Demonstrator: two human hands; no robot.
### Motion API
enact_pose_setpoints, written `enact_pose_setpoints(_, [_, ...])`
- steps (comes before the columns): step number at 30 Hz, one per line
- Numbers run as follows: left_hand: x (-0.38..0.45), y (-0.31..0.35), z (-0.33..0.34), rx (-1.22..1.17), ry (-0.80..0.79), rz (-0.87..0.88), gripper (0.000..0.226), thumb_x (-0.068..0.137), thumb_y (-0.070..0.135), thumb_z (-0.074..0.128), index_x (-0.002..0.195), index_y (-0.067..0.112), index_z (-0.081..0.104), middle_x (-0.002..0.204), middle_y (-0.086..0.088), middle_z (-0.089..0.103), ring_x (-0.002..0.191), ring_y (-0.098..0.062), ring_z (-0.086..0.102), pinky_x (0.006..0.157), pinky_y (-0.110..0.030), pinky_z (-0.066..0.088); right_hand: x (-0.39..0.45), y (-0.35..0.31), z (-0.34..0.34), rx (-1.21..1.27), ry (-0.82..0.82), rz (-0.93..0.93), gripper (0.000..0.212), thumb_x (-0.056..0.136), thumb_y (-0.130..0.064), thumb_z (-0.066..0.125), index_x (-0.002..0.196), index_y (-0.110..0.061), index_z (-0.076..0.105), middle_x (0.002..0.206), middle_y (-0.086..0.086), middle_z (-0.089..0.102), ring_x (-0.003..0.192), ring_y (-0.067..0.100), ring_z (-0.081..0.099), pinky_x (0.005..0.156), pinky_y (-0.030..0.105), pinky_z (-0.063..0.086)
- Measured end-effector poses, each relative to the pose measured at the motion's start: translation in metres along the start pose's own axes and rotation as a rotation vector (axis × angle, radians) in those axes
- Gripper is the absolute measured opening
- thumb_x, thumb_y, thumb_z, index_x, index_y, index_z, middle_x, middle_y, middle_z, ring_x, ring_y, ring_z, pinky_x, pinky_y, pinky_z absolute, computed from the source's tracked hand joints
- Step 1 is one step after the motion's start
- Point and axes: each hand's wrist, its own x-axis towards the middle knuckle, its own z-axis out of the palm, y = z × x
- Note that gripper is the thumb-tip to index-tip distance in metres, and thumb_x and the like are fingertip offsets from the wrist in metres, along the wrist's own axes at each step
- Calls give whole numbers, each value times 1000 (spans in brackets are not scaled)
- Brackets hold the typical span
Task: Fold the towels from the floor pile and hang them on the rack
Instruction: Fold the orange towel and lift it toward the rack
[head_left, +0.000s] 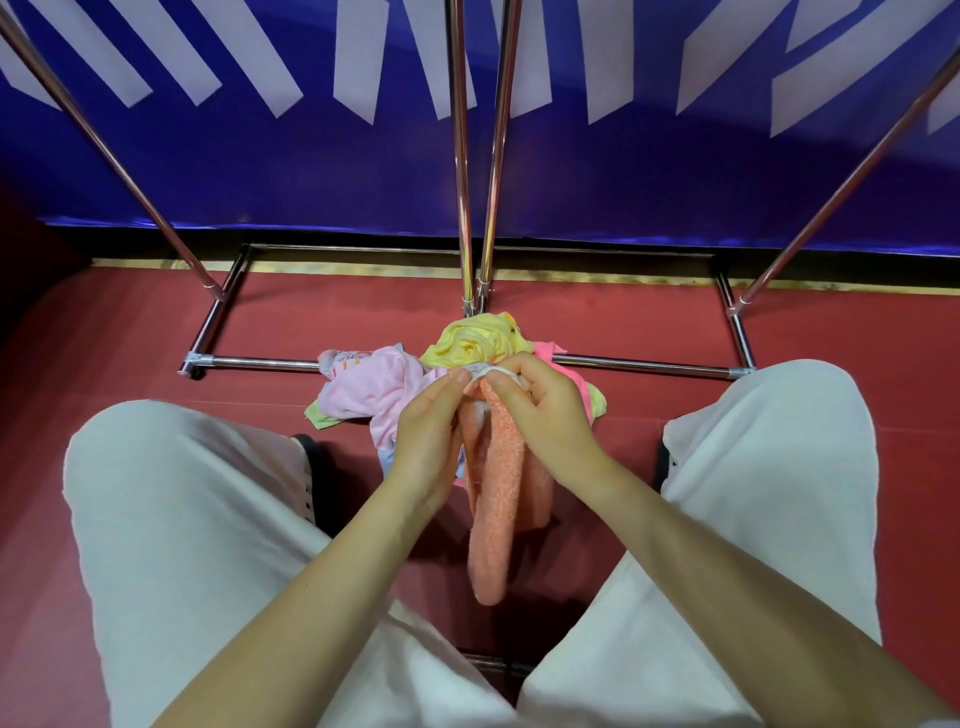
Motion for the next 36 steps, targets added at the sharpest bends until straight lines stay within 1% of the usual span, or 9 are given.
enact_pose_setpoints(3, [2, -3, -1, 23, 42, 7, 27, 100, 10, 43, 107, -10, 60, 85, -14, 67, 73, -16, 68, 63, -23, 55, 0, 1, 0, 72, -49, 28, 16, 93, -12, 56, 80, -3, 60, 72, 2, 55, 69, 5, 48, 67, 19, 41])
enact_pose_setpoints(8, [6, -7, 0, -36, 86, 3, 22, 99, 14, 46, 98, 0, 63, 82, -11, 63, 69, -14, 65, 61, -22, 54, -2, 1, 3, 320, -165, 169, 19, 90, -20, 55, 76, -22, 67, 76, 0, 60, 76, 9, 53, 71, 19, 44])
enact_pose_setpoints(12, [5, -11, 4, -74, 80, -18, 24, 100, 14, 46, 89, 4, 64, 78, -7, 65, 69, -11, 66, 61, -21, 54, 1, 8, 3, 237, -83, 180, 19, 92, -22, 56, 76, -22, 67, 76, 1, 61, 74, 10, 53, 71, 25, 44])
enact_pose_setpoints(17, [7, -16, 5, -97, 56, -73, 15, 95, 22, 55, 89, 8, 57, 79, -8, 56, 77, -18, 58, 73, -31, 47, 0, 11, 1, -33, 41, 84, 24, 93, -13, 58, 69, -16, 57, 51, -18, 46, 51, 0, 38, 53, 13, 30])
enact_pose_setpoints(21, [9, -19, 5, -73, 53, -53, 44, 76, 38, 70, 104, 7, 57, 102, -18, 51, 101, -31, 50, 93, -46, 39, -2, 14, 2, -43, 112, 59, 27, 93, -15, 58, 67, -15, 52, 52, -14, 42, 51, 2, 34, 52, 17, 29])
enact_pose_setpoints(25, [6, -21, 10, -21, 101, -35, 15, 83, 28, 67, 85, 15, 74, 92, -9, 69, 99, -25, 62, 97, -44, 44, -4, 14, 2, 37, 179, 56, 26, 94, -15, 56, 70, -3, 51, 58, -9, 41, 56, 4, 35, 56, 22, 32])
enact_pose_setpoints(27, [5, -22, 10, 44, 86, 20, 17, 92, 22, 59, 92, 14, 74, 96, -6, 72, 100, -22, 64, 97, -41, 45, -5, 11, 1, 60, 202, 54, 26, 94, -13, 57, 70, -3, 52, 59, -4, 44, 57, 5, 38, 57, 22, 34])
enact_pose_setpoints(32, [0, -24, 9, 195, 60, 111, 30, 100, 11, 47, 126, 8, 61, 124, 1, 66, 121, -16, 59, 105, -33, 44, -8, 5, 1, 155, 226, 109, 27, 92, -6, 58, 69, -18, 54, 56, -17, 55, 56, -2, 48, 58, 11, 37])
enact_pose_setpoints(36, [-7, -26, 9, 254, 11, 165, 35, 97, 10, 52, 131, 5, 57, 119, 7, 69, 117, -8, 61, 95, -21, 47, -8, 10, 1, 223, 251, 138, 10, 91, -7, 60, 83, -12, 57, 77, 12, 66, 74, 13, 62, 69, 25, 48])
